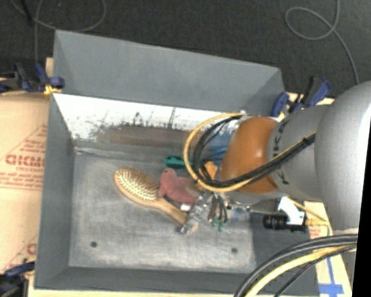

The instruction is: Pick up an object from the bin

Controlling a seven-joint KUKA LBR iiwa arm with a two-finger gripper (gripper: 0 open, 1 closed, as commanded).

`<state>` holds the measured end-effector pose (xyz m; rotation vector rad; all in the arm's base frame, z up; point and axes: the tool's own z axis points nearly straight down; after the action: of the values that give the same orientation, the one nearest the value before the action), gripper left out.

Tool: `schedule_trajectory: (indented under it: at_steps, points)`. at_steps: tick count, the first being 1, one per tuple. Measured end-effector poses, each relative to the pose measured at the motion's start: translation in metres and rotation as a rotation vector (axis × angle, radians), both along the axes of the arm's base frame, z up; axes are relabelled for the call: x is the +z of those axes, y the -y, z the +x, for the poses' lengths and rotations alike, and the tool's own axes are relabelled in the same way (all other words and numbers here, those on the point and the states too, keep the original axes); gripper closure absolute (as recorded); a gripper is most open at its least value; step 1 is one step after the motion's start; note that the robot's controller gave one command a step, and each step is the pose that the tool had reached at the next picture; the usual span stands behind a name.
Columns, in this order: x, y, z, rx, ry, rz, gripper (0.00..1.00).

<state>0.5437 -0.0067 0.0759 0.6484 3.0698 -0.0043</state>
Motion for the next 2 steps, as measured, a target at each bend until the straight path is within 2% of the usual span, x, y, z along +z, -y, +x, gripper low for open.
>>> schedule_trajectory:
  at_steps: [2]
  points:
    - [0.0140, -0.0003, 0.0003, 0.001, 0.001, 0.002, 1.00]
